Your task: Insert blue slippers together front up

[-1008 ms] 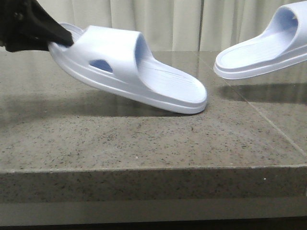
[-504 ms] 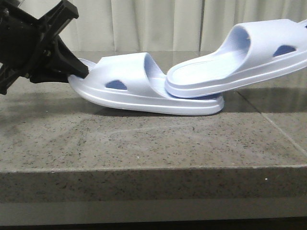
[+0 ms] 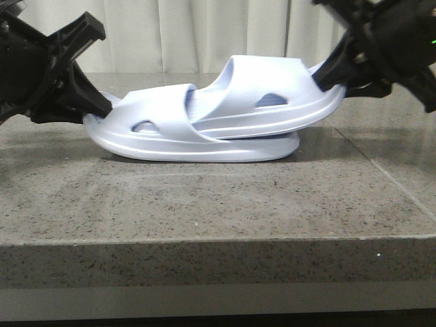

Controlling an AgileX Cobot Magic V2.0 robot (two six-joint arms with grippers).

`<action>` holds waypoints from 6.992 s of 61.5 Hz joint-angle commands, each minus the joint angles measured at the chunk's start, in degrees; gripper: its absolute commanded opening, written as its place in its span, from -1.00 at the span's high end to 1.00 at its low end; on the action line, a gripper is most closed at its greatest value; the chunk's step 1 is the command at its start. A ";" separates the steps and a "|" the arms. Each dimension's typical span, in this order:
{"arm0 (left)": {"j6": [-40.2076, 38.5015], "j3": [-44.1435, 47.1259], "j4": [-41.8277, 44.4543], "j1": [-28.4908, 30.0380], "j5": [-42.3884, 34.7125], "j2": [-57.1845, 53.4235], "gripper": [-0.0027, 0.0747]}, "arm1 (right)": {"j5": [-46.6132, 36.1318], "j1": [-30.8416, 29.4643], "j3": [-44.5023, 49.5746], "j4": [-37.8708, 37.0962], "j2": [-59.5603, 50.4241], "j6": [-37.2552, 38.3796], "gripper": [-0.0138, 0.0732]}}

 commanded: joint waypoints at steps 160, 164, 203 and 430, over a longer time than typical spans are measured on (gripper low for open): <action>-51.80 -12.72 87.23 11.74 28.60 -24.08 -0.29 | 40.15 -12.21 -9.97 -72.61 -29.61 38.13 -0.03; -54.24 -11.83 90.14 11.74 30.65 -26.96 -0.29 | 42.34 -12.21 -9.78 -73.65 -31.57 39.99 -0.03; -53.82 1.33 90.81 11.74 27.48 -56.90 -0.29 | 42.15 -12.26 0.12 -69.53 -56.01 40.53 -0.03; -54.26 47.88 86.19 14.82 -24.72 -88.80 0.98 | 40.43 -12.26 1.05 -71.75 -57.84 40.44 0.95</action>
